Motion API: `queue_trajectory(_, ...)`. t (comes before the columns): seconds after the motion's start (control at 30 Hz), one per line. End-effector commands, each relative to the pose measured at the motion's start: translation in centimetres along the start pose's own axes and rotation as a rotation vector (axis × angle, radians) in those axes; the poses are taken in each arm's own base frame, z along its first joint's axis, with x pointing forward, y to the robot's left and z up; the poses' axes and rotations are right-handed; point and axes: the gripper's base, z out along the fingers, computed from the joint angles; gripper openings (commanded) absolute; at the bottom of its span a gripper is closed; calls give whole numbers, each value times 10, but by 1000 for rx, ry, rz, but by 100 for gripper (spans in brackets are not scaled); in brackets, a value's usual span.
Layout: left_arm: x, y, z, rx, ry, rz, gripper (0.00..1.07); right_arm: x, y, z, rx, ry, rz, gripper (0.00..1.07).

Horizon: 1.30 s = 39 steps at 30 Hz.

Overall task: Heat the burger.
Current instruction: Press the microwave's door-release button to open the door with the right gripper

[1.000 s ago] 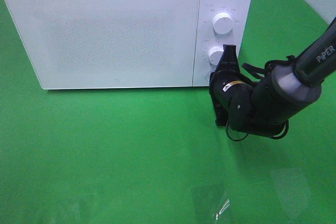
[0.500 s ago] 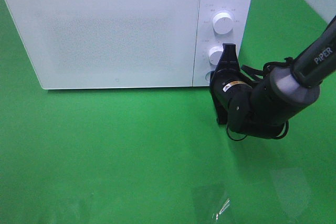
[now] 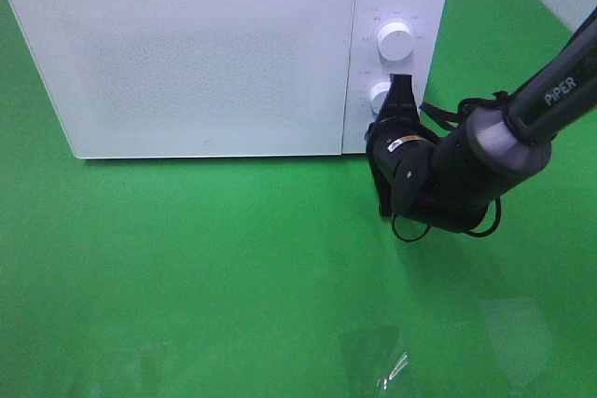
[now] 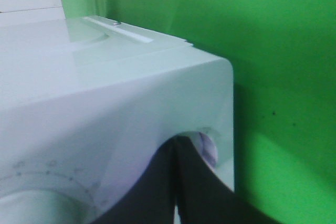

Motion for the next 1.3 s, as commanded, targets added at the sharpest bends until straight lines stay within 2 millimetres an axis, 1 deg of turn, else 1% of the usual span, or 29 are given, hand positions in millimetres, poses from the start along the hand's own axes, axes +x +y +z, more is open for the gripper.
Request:
queue_trajectory(0.03,1,0,-2,-5,-19,-4,93,-12,53,13,-337,-90,17,0)
queue_trajectory(0.67,1,0,-2,-5,-19,-4,93,-11,55,14,-355,-94,3,0)
queue_trajectory(1.07,1,0,-2,-5,-19,-4,93,-7,52,14,-320,-62,-6,0)
queue_trajectory(1.2,1,0,-2,-5,-19,-4,93,-7,53,10,-297,-48,-8,0)
queue_trajectory(1.3,1,0,-2,-5,-19,-4,93,-10,53,4,-279,-40,-21,0)
